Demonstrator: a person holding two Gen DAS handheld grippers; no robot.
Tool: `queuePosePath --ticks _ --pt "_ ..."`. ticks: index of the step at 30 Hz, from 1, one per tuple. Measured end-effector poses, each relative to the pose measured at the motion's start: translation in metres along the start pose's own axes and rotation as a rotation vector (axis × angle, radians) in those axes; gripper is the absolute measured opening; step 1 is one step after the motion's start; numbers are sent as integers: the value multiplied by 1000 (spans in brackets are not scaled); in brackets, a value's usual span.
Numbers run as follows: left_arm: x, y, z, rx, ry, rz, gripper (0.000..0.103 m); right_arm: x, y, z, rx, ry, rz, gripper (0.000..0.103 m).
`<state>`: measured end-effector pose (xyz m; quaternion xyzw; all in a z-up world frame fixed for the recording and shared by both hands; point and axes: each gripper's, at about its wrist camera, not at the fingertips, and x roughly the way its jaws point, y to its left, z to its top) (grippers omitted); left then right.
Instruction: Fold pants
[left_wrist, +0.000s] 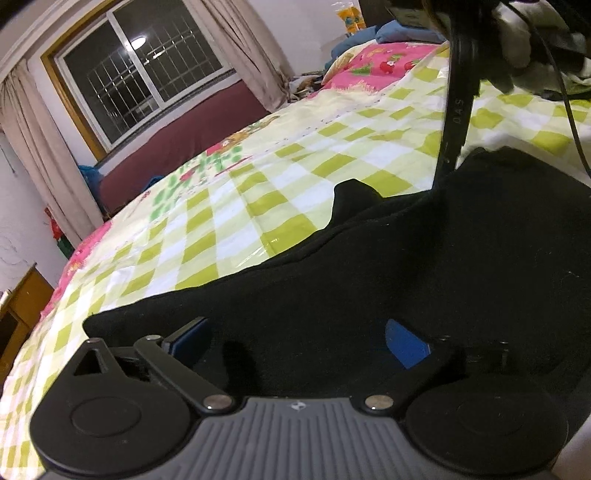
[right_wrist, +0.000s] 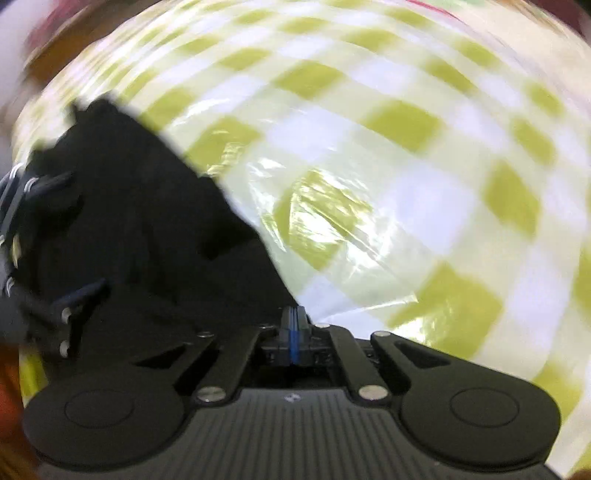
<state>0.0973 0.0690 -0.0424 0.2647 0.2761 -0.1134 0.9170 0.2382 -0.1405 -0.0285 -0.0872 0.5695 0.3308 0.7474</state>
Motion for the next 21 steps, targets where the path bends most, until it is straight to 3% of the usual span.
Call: queuePosePath --ticks 3,6,8,9,12,16,18,19,20,21 --pt "-9 -1 3 39 -19 15 103 -38 0 -13 70 -144 76 9" --pt "-18 0 10 68 -46 25 103 -69 15 -25 12 -196 107 14" --pt "-28 2 18 72 -91 31 103 -74 26 -36 -47 -185 56 38" --pt "-32 4 22 68 -116 32 103 -72 29 -43 -70 -179 42 43" --pt "-36 5 37 82 -170 -25 103 -54 34 -54 -107 -141 32 43" --pt "-17 -16 52 243 -203 -114 103 -31 38 -66 -220 -79 -6 43" --pt "-1 -28 56 308 -186 -178 103 -30 35 -65 -223 -64 -21 37" --pt "7 -33 58 336 -169 -207 100 -31 31 -65 -208 -62 -21 26" --pt "15 -37 61 356 -144 -235 90 -30 27 -62 -183 -60 -35 7" --pt "21 -39 64 365 -111 -279 68 -31 23 -60 -148 -57 -32 4"
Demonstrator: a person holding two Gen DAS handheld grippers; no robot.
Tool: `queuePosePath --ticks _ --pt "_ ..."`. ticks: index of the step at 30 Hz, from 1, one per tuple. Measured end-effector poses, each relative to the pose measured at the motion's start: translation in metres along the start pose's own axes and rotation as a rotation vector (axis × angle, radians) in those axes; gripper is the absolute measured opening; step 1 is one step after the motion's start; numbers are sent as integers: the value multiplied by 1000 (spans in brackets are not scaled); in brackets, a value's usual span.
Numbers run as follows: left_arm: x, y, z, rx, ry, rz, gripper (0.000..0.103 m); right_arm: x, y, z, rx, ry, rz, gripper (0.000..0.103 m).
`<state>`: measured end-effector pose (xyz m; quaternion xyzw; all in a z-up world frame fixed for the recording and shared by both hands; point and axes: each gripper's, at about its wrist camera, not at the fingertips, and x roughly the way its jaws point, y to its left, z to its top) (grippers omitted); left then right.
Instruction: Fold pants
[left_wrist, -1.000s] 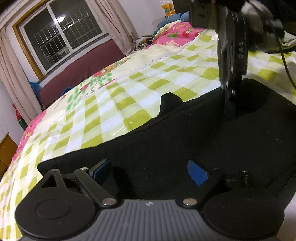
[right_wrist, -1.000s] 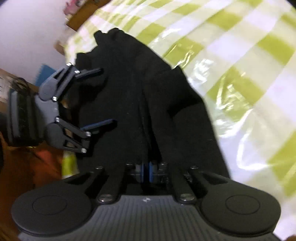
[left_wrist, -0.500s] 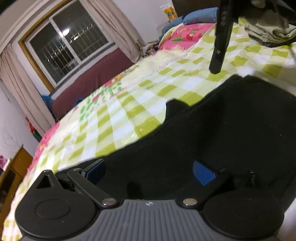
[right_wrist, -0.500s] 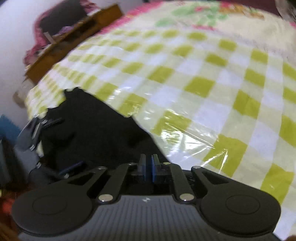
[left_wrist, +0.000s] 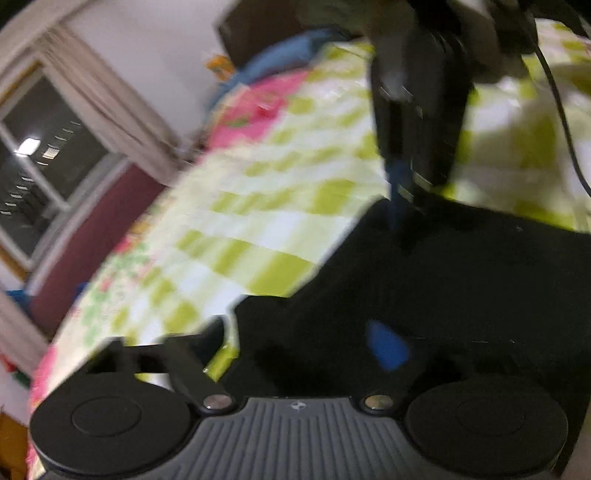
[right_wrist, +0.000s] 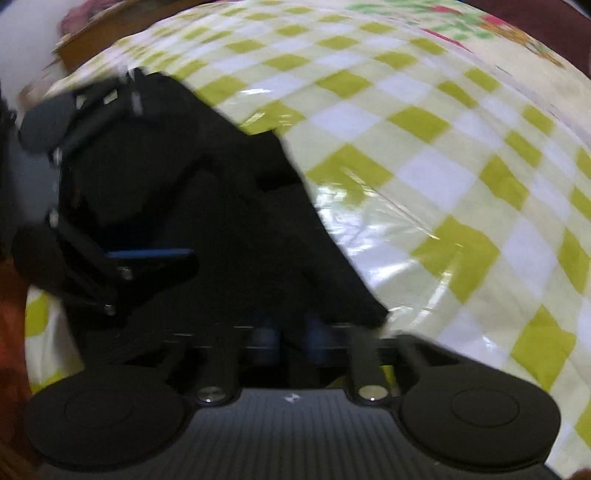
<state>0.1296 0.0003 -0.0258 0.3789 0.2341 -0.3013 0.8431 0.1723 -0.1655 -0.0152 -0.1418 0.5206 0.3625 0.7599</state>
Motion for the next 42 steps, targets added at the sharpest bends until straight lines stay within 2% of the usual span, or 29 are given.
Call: queuePosePath --ticks 1,2,4,6,8,9,11,13,15,18,19,20,23,25,28,30,31,32,34,36,37,38,42 --pt "4 1 3 -8 19 -45 57 -1 -1 0 20 1 0 3" --pt "4 2 4 -11 27 -66 55 -3 1 0 21 0 -11 3" --pt "0 0 6 21 20 -42 42 -10 6 0 18 -15 -29 2" --pt "-1 5 10 5 12 0 37 -20 7 5 19 -53 -55 1" --pt "5 17 13 -68 11 65 35 -23 -1 10 46 -114 -97 1" --pt "12 23 12 -114 26 105 34 -19 -7 12 75 -152 -136 0" --pt "34 33 6 -207 90 137 34 -4 -19 16 148 -192 -186 0" --pt "48 29 -1 -208 126 161 37 15 -25 14 222 -199 -193 0" --pt "43 22 0 -175 112 193 38 8 -23 6 266 -248 -186 1" --pt "24 29 2 -202 92 243 55 -32 -21 -24 402 -368 -153 18" --pt "15 34 1 -224 88 253 56 -42 -23 -36 447 -392 -142 34" --pt "7 39 -1 -243 85 257 56 -50 -25 -49 489 -410 -122 44" --pt "-22 45 -15 -278 90 257 62 -54 -24 -85 625 -412 -25 48" --pt "-27 38 -31 -272 148 259 65 -40 -25 -98 704 -413 45 48" --pt "-35 20 -57 -261 231 261 66 -8 -26 -101 805 -420 203 49" --pt "-45 18 -61 -272 233 260 66 9 -29 -96 850 -447 260 53" --pt "-51 20 -61 -282 235 259 66 16 -31 -94 867 -468 289 60" --pt "-55 22 -63 -294 240 258 66 20 -33 -91 887 -487 313 63" --pt "-59 24 -66 -294 252 270 66 22 -35 -86 935 -515 338 63" --pt "-66 24 -67 -297 251 278 66 19 -30 -78 900 -519 297 42" --pt "-70 25 -67 -300 250 280 66 19 -30 -75 886 -499 268 22" --pt "-72 23 -65 -301 248 282 66 17 -29 -75 874 -479 259 18" --pt "-87 24 -70 -315 236 292 66 13 -32 -77 826 -422 220 15"
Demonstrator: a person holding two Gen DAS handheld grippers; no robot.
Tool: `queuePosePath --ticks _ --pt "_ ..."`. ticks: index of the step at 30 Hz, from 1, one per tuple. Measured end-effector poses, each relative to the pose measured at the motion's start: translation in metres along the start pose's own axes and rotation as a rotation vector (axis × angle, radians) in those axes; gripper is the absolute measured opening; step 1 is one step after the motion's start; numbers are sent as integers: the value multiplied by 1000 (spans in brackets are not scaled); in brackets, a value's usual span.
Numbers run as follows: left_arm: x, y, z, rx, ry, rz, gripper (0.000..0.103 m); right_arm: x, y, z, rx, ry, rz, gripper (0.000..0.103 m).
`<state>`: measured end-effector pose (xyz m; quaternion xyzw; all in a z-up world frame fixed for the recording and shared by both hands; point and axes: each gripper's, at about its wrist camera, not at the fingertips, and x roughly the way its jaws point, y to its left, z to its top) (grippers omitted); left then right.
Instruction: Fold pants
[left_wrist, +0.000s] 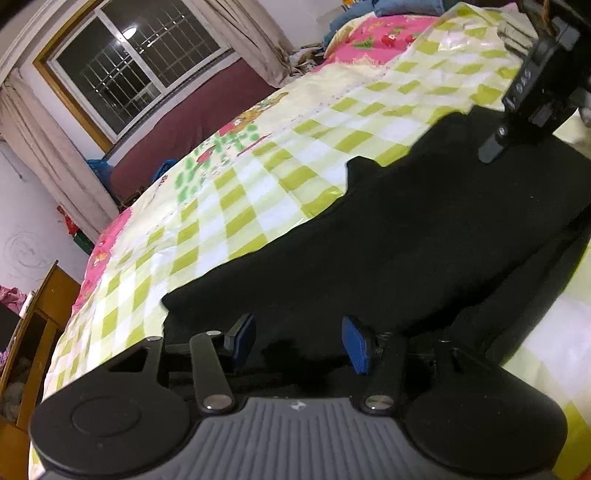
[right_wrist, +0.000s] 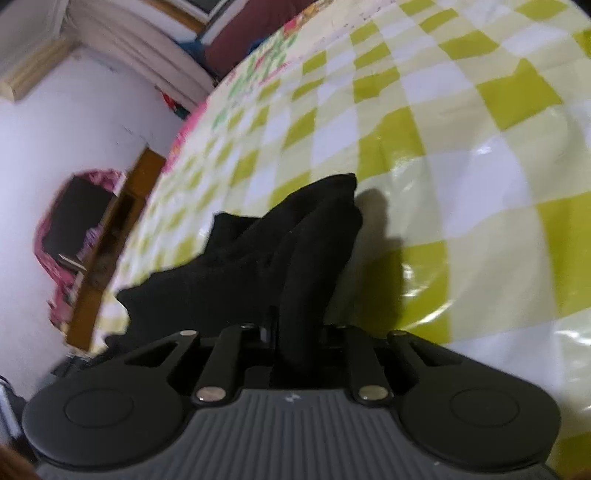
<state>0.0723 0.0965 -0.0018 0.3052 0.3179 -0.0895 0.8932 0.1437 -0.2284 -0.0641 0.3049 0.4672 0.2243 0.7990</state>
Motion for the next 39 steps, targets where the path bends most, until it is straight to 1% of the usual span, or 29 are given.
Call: queuePosePath --ticks 3,8,10,12,13,14,17,19,20,23,25,27,30,32,33,34,36,37,38,39 --pt "-7 5 -5 -6 8 -2 67 3 -1 5 -13 14 -15 15" --pt "-8 16 -19 -26 53 47 68 9 4 15 -91 33 -45 15" --pt "-10 19 -20 -31 46 54 68 5 4 17 -116 50 -48 15" --pt "-10 18 -17 -12 24 62 70 2 5 16 -129 58 -52 15" --pt "-7 17 -16 9 14 66 74 2 4 15 -127 61 -50 15" --pt "-4 15 -16 41 6 77 75 2 2 14 -117 62 -47 16" --pt "12 10 -23 162 13 123 75 5 -4 12 -82 54 -42 19" --pt "14 9 -26 211 3 117 75 6 -7 11 -64 50 -34 20" --pt "14 7 -27 251 -9 114 75 5 -8 11 -57 50 -31 20" --pt "9 0 -33 423 -32 77 75 4 -9 14 -46 55 -30 21" --pt "8 1 -36 495 -41 77 77 5 -8 14 -53 58 -36 21" --pt "15 6 -33 505 -32 91 77 6 -8 14 -54 56 -38 23" --pt "36 9 -24 469 -3 105 78 7 -8 15 -47 56 -36 25" --pt "47 8 -22 435 32 100 71 7 -9 15 -37 55 -31 26" --pt "49 7 -23 421 45 88 61 7 -9 15 -31 56 -22 28" --pt "48 5 -23 408 56 75 47 7 -11 15 -20 53 -5 32" --pt "41 -1 -27 394 76 67 36 10 -12 14 9 35 22 35" --pt "37 -4 -30 394 78 71 32 14 -15 13 30 21 41 35" --pt "34 -5 -33 386 84 72 32 17 -17 12 51 6 56 34" --pt "33 -5 -34 367 93 72 32 21 -20 11 81 -9 65 32"
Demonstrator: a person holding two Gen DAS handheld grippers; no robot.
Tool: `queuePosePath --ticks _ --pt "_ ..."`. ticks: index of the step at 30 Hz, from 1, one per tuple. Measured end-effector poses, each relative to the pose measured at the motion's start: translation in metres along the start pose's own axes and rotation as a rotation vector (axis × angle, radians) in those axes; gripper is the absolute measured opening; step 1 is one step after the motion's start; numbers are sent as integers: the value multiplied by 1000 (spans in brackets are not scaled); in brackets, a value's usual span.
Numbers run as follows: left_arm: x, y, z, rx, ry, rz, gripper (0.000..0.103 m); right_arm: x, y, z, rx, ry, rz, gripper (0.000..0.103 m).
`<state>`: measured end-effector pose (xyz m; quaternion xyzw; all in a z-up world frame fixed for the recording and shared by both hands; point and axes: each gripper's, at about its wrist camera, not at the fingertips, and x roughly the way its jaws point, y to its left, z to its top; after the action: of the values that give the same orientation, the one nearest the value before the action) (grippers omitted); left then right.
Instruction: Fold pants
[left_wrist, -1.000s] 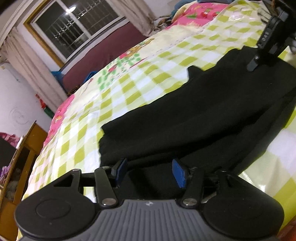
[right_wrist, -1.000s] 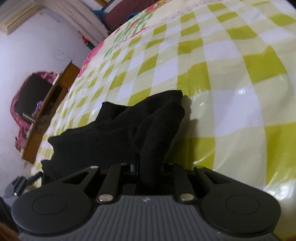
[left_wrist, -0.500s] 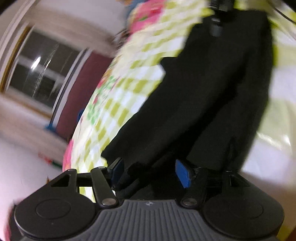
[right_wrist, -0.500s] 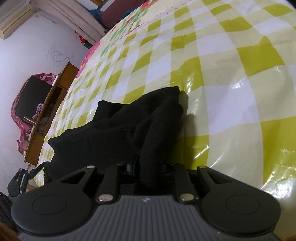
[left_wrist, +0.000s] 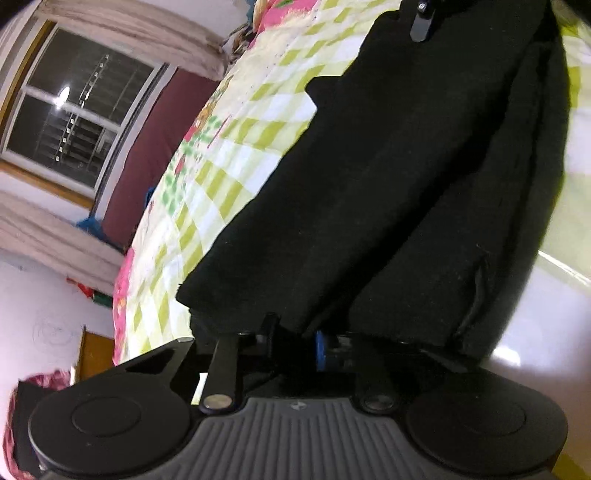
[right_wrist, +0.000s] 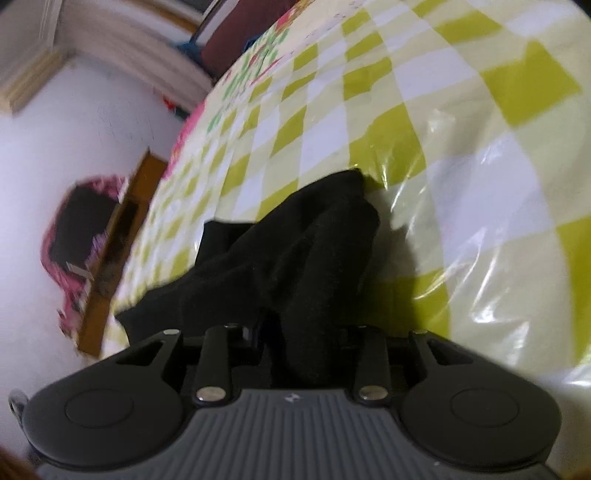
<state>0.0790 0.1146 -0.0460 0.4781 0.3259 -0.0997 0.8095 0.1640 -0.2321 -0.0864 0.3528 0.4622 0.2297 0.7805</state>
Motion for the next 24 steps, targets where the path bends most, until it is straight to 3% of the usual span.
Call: queuePosePath --ticks 4,7,11,15,18,24 --pt "-8 4 -1 -42 7 -21 31 -16 6 -4 41 -16 3 14" --pt "-18 2 -2 -67 -16 -59 31 -49 19 -10 9 -39 -3 13" --pt "-31 -9 7 -104 -81 -109 31 -74 20 -8 18 -43 -117 13" --pt "-46 -22 10 -162 -178 -172 31 -105 30 3 45 -101 -239 13" --pt "-48 -31 10 -238 -218 -166 31 -111 60 2 -9 -105 -355 13" --pt "-44 -24 -1 -417 -253 -170 31 -74 172 -22 -271 -116 -423 15"
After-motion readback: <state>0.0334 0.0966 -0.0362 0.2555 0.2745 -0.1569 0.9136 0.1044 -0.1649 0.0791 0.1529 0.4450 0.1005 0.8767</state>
